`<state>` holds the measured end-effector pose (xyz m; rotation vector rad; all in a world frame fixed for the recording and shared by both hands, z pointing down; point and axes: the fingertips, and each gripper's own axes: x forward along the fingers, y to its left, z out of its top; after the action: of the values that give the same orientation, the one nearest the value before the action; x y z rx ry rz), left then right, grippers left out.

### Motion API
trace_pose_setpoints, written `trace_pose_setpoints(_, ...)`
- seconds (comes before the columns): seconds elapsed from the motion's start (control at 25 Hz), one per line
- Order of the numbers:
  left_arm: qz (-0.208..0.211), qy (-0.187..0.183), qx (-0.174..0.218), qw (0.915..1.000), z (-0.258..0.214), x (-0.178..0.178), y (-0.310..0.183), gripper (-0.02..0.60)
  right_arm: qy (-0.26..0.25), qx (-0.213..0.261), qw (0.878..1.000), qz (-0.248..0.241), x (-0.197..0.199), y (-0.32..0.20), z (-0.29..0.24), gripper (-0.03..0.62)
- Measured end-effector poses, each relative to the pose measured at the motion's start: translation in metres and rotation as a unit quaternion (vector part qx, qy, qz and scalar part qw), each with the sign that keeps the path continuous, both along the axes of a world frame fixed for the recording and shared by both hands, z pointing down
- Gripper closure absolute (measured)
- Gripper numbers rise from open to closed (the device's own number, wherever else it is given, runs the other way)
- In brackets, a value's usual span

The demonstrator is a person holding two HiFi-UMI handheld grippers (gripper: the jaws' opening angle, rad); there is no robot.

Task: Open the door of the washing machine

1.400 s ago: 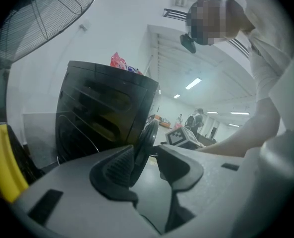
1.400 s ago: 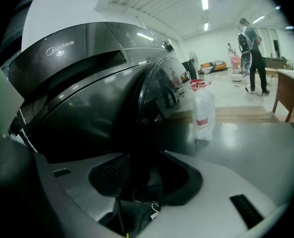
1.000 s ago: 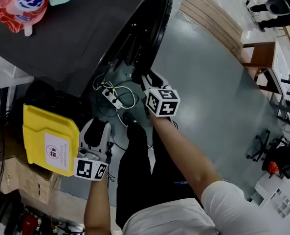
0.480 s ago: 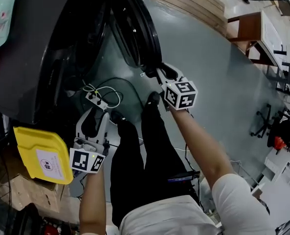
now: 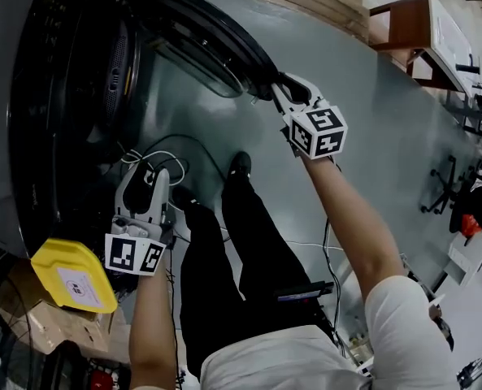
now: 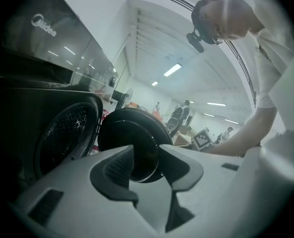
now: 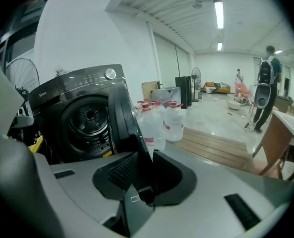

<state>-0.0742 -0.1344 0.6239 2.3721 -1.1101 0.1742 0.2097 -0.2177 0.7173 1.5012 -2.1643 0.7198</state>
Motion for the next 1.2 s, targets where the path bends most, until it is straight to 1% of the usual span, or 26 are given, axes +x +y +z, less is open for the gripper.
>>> trace_pose_setpoints(0.16, -0.006, -0.005, -0.016, 0.9998, 0.018, 0.029, -0.019, 0.422, 0.013, 0.017, 1.000, -0.011, 0.036, -0.031, 0.001, 0.479)
trace_pose_setpoints(0.36, -0.013, -0.001, -0.023, 0.9997, 0.026, 0.062, -0.041, 0.422, 0.032, 0.042, 0.999, -0.005, 0.071, -0.074, -0.001, 0.468)
trace_pose_setpoints(0.48, -0.017, 0.003, -0.024, 0.9996, 0.028, 0.084, -0.052, 0.422, 0.046, 0.052, 0.998, -0.006, 0.092, -0.099, -0.001, 0.462)
trace_pose_setpoints(0.6, -0.018, 0.004, -0.019, 0.9997, 0.026, 0.097, -0.062, 0.422, 0.057, 0.060, 0.997, 0.002, 0.110, -0.126, 0.000, 0.456)
trace_pose_setpoints(0.84, -0.027, -0.005, -0.015, 0.9995, 0.021, 0.100, -0.067, 0.422, 0.080, 0.065, 0.994, 0.043, 0.141, -0.183, -0.002, 0.457)
trace_pose_setpoints(0.88, -0.028, -0.006, -0.016, 0.9994, 0.021, 0.100, -0.065, 0.422, 0.086, 0.068, 0.993, 0.051, 0.146, -0.190, -0.004, 0.482)
trace_pose_setpoints(0.92, -0.029, -0.008, -0.017, 0.9994, 0.020, 0.099, -0.063, 0.422, 0.091, 0.070, 0.992, 0.059, 0.150, -0.196, -0.007, 0.535)
trace_pose_setpoints(1.0, -0.028, -0.010, -0.019, 0.9994, 0.018, 0.097, -0.058, 0.422, 0.093, 0.075, 0.991, 0.061, 0.154, -0.199, -0.013, 0.540)
trace_pose_setpoints(1.08, -0.026, -0.011, -0.018, 0.9994, 0.016, 0.094, -0.056, 0.422, 0.087, 0.081, 0.991, 0.053, 0.150, -0.194, -0.021, 0.540)
trace_pose_setpoints(1.2, -0.024, -0.013, -0.012, 0.9996, 0.013, 0.089, -0.057, 0.422, 0.064, 0.093, 0.992, 0.051, 0.137, -0.173, -0.033, 0.540)
